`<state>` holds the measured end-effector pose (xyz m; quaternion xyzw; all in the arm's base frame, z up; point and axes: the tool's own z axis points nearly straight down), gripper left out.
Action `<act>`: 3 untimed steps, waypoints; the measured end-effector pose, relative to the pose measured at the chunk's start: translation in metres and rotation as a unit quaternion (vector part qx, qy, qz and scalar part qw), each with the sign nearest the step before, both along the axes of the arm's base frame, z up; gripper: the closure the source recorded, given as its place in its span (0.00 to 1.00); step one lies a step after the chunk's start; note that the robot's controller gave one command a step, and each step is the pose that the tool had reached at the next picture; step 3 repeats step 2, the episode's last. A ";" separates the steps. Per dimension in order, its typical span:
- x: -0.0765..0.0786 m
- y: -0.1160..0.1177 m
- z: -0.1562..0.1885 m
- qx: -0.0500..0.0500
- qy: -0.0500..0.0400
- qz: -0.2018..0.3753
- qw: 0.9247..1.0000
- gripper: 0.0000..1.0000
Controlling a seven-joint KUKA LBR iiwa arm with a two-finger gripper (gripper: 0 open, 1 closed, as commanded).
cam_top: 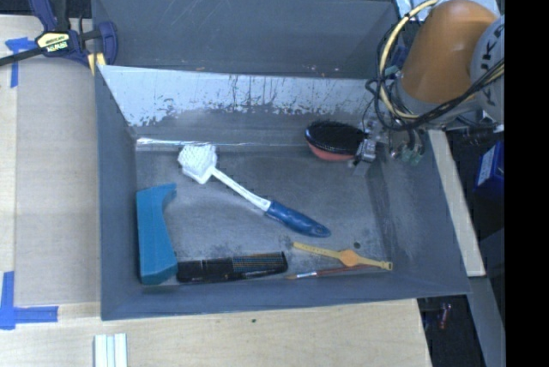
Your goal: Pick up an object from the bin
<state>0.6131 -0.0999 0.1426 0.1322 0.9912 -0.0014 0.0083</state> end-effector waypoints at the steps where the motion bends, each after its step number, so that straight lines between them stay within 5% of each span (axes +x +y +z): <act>1: -0.003 0.000 0.034 0.001 0.006 0.001 1.000 1.00; 2: -0.001 0.000 0.087 0.000 0.001 0.000 1.000 1.00; 3: -0.001 0.000 0.087 0.000 0.001 0.000 1.000 1.00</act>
Offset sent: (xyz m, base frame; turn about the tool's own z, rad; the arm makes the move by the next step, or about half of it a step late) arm -0.0028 0.0004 0.0232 -0.0009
